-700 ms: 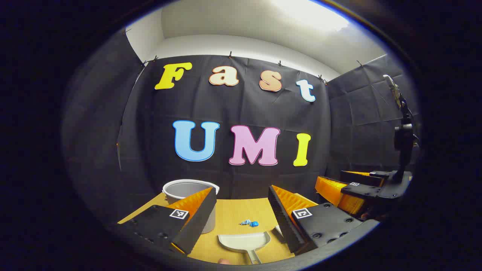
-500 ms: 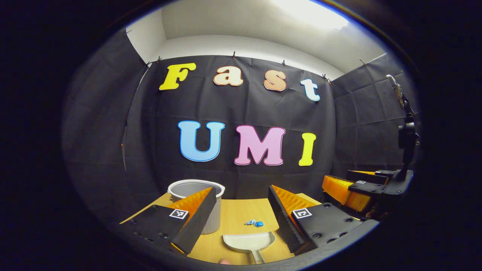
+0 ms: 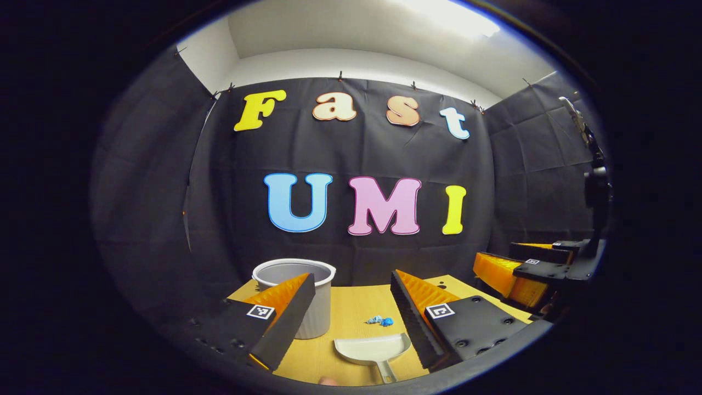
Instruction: Pick up the small broom and dustpan from the desktop, sweep the trash into the dustpan with the broom, and then empty the trash into the garbage bin.
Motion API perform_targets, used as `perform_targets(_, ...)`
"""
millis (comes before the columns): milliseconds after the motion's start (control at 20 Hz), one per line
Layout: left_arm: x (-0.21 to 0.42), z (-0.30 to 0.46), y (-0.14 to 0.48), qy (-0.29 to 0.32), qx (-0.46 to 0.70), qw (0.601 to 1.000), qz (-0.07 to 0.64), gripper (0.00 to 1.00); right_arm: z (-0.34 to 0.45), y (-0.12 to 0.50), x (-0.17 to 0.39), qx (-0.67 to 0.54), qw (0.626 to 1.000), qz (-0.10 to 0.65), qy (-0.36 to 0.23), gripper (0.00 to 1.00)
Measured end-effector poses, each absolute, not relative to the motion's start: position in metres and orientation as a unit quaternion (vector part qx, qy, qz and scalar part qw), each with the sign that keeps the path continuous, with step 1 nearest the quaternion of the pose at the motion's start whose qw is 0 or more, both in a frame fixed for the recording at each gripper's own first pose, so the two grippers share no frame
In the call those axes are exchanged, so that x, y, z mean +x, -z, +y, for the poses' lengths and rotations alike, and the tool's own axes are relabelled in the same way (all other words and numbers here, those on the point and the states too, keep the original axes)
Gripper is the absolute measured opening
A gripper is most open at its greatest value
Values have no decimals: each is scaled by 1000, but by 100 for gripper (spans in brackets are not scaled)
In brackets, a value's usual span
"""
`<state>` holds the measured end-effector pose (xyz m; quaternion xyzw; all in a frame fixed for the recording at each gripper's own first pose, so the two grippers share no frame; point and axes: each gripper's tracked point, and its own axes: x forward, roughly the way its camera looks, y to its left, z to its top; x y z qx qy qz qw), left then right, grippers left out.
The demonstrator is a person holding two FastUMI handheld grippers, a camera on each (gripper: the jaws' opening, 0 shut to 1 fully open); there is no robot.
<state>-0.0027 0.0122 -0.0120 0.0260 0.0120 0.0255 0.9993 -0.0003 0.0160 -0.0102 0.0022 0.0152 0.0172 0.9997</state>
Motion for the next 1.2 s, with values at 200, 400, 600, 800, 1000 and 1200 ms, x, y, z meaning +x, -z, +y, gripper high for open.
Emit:
perform_targets(200,-4,6,7,-14,35,999,6,82,17,6,-2,-4,1000,5,-17,96)
perform_targets(400,-4,5,10,-12,35,999,9,82,18,3,-3,-3,1000,-2,-18,96)
perform_targets(600,-3,4,10,-14,30,999,13,84,14,4,-5,-5,1000,-4,-15,96)
perform_targets(800,-4,3,14,-12,22,999,19,82,6,6,-6,-7,1000,1,-3,96)
perform_targets(1000,-1,0,24,-6,10,999,37,82,-4,8,-4,-9,1000,8,9,96)
perform_targets(1200,2,2,37,-14,-8,998,59,82,-11,14,4,-4,1000,21,11,96)
